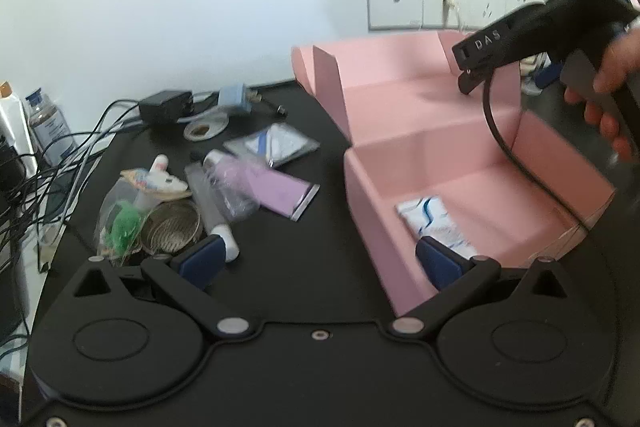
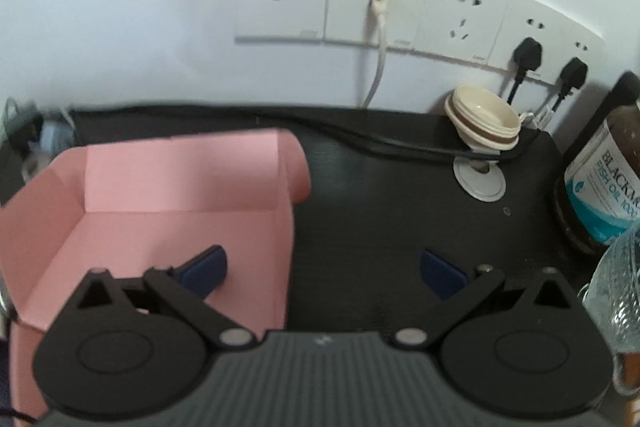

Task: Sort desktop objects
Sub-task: 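Hold the pink lid open with the right gripper beside the box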

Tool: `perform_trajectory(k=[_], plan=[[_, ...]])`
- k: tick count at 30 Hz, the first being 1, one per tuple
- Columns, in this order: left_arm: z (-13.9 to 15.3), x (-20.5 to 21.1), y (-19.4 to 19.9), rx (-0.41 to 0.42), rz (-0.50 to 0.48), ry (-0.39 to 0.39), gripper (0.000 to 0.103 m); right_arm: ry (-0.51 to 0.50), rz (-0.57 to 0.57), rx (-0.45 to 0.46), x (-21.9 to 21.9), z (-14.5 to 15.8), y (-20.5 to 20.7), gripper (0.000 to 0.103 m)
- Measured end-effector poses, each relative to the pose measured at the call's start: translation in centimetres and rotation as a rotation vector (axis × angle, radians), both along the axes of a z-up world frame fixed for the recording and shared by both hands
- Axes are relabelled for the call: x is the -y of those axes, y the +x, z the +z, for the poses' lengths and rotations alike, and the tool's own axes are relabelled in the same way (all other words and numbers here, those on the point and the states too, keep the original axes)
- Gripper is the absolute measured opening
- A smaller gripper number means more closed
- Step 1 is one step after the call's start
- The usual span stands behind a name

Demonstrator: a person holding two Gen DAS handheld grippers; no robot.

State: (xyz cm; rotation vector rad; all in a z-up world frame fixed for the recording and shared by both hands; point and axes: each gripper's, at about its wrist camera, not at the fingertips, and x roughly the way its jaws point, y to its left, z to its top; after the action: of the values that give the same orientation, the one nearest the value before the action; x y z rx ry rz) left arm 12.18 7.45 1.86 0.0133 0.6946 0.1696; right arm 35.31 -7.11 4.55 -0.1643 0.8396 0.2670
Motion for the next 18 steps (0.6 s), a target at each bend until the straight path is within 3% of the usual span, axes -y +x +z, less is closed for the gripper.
perform_trajectory(k=[7,18], plan=[[1.5,-0.3,-0.5,0.06,-0.006,-0.028,0.103,0.106,0.03,0.138,3.6,1.7,-3.8,0.102],[2.7,-1.5,-2.5,0.108,0.01,-0.073,0.103,0.244,0.025,0.167,8.2,3.1,-9.5,0.102]])
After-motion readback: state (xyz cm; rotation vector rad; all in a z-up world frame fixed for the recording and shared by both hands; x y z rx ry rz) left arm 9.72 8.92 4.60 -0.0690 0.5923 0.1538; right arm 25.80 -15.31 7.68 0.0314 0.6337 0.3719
